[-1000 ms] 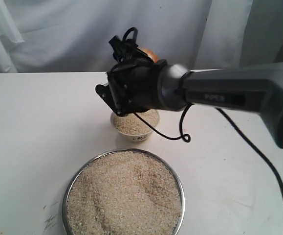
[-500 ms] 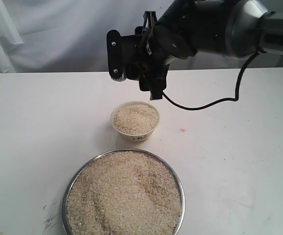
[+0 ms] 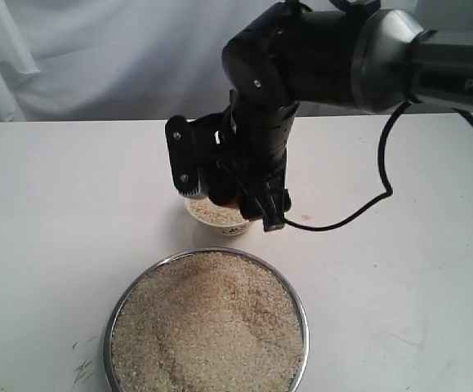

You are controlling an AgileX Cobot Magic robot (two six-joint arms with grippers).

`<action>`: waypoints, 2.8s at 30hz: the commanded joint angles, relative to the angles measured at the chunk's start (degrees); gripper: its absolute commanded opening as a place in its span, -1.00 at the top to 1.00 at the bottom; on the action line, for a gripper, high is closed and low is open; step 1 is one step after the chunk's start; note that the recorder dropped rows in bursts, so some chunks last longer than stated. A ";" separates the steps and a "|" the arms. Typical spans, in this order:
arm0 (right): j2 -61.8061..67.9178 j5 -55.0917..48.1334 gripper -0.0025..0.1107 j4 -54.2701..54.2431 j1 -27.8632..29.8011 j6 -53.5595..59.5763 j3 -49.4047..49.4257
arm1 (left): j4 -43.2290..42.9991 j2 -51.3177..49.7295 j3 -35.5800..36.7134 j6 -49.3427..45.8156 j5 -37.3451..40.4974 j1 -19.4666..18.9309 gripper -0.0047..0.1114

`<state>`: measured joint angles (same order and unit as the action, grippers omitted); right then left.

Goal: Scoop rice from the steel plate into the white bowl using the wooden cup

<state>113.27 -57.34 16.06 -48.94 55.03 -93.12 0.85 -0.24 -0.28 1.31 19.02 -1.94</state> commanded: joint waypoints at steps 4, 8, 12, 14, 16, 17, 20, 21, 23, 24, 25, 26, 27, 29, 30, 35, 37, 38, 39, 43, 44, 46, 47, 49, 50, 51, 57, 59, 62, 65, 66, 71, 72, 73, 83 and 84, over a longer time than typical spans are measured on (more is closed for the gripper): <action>2.77 -12.63 0.96 1.74 -6.12 3.86 -0.43 | -0.05 0.24 0.28 0.04 -0.76 -0.11 0.92; 7.81 -12.63 0.96 6.10 -9.08 1.15 -0.43 | -0.05 0.24 0.28 0.04 -0.76 -0.11 0.92; 9.71 -12.63 0.96 8.49 -9.74 -10.30 -0.54 | -0.05 0.24 0.28 0.04 -0.76 -0.11 0.92; 9.10 -12.63 0.96 9.30 -9.72 -14.57 -0.54 | -0.05 0.24 0.28 0.04 -0.76 -0.11 0.92; 8.11 -12.63 0.96 9.78 -9.72 -17.37 -0.54 | -0.05 0.24 0.28 0.04 -0.76 -0.11 0.92; 7.49 -12.63 0.96 10.95 -9.72 -17.76 -0.54 | -0.05 0.24 0.28 0.04 -0.76 -0.11 0.92; 6.91 -12.63 0.96 12.83 -9.86 -19.20 -0.54 | -0.05 0.24 0.28 0.04 -0.76 -0.11 0.92; 6.71 -12.63 0.96 12.33 -9.86 -19.20 -0.54 | -0.05 0.24 0.28 0.04 -0.76 -0.11 0.92; 6.71 -12.63 0.96 8.60 -9.72 -19.20 -0.54 | -0.05 0.24 0.28 0.04 -0.76 -0.11 0.92; 6.71 -12.63 0.96 4.93 -9.58 -18.45 -0.54 | -0.05 0.24 0.28 0.04 -0.76 -0.11 0.92; 6.71 -12.63 0.96 0.08 -9.35 -16.27 -0.54 | -0.05 0.24 0.28 0.04 -0.76 -0.11 0.92; 6.71 -12.63 0.96 -4.14 -9.10 -13.45 -0.54 | -0.05 0.24 0.28 0.04 -0.76 -0.11 0.92; 6.71 -12.63 0.96 -8.98 -8.86 -9.95 -0.45 | -0.05 0.24 0.28 0.04 -0.76 -0.11 0.92; 6.71 -12.63 0.96 -14.02 -8.70 -7.22 -0.45 | -0.05 0.24 0.28 0.04 -0.76 -0.11 0.92; 6.71 -12.63 0.96 -14.05 -8.70 -7.34 -0.45 | -0.05 0.24 0.28 0.04 -0.76 -0.11 0.92; 8.11 -12.63 0.96 -11.53 -8.27 -10.42 -0.45 | -0.05 0.24 0.28 0.04 -0.76 -0.11 0.92; 9.49 -12.63 0.96 -11.53 -7.89 -10.42 -0.45 | -0.05 0.24 0.28 0.04 -0.76 -0.11 0.92; 10.36 -12.63 0.96 -11.53 -7.74 -10.56 -0.45 | -0.05 0.24 0.28 0.04 -0.76 -0.11 0.92; 11.16 -12.63 0.96 -11.20 -7.60 -10.69 -0.45 | -0.05 0.24 0.28 0.04 -0.76 -0.11 0.92; 12.38 -12.63 0.96 -11.10 -6.69 -11.35 -0.45 | -0.05 0.24 0.28 0.04 -0.76 -0.11 0.92; 12.38 -12.63 0.96 -11.52 -6.51 -11.71 -0.45 | -0.05 0.24 0.28 0.04 -0.76 -0.11 0.92; 12.18 -12.63 0.96 -11.74 -6.17 -13.31 -0.45 | -0.05 0.24 0.28 0.04 -0.76 -0.11 0.92; 12.18 -12.63 0.96 -11.74 -5.95 -14.29 -0.45 | -0.05 0.24 0.28 0.04 -0.76 -0.11 0.92; 12.18 -12.63 0.93 -12.77 -5.46 -14.98 -0.45 | -0.05 0.24 0.28 0.04 -0.76 -0.11 0.92; 12.18 -12.63 0.89 -13.05 -5.35 -14.98 -0.45 | -0.05 0.24 0.28 0.04 -0.76 -0.11 0.92; 12.18 -12.63 0.84 -13.07 -5.31 -15.40 -0.45 | -0.05 0.24 0.28 0.04 -0.76 -0.11 0.92; 12.18 -12.63 0.20 -13.75 -5.31 -16.76 -0.45 | -0.05 0.24 0.28 0.04 -0.76 -0.11 0.92; 12.18 -12.63 0.05 -11.93 -5.31 -17.37 -0.45 | -0.05 0.24 0.28 0.04 -0.76 -0.11 0.92; 12.18 -12.63 0.03 -11.08 -5.31 -17.49 -0.45 | -0.05 0.24 0.28 0.04 -0.76 -0.11 0.92; 12.18 -12.63 0.03 -11.57 -5.31 -17.49 -0.45 | -0.05 0.24 0.28 0.04 -0.76 -0.11 0.92; 12.18 -12.63 0.03 -11.66 -5.31 -17.49 -0.45 | -0.05 0.24 0.28 0.04 -0.76 -0.11 0.92; 12.18 -11.26 0.04 -11.66 -5.22 -18.25 -0.45 | -0.05 0.24 0.28 0.04 -0.76 -0.11 0.92; 12.18 -11.14 0.04 -11.66 -5.22 -18.40 -0.45 | -0.05 0.24 0.28 0.04 -0.76 -0.11 0.92; 12.18 -11.14 0.04 -11.66 -5.22 -18.40 -0.45 | -0.05 0.24 0.28 0.04 -0.76 -0.11 0.92; 9.78 -11.40 -0.06 -18.84 -3.66 -14.75 -0.45 | -0.05 0.24 0.28 0.04 -0.76 -0.11 0.92; 9.61 -11.64 -0.11 -19.59 -3.21 -14.36 -0.45 | -0.05 0.24 0.28 0.04 -0.76 -0.11 0.92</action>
<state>124.34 -68.81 -0.92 -53.28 38.84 -93.12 0.85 -0.24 -0.28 1.31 19.02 -1.94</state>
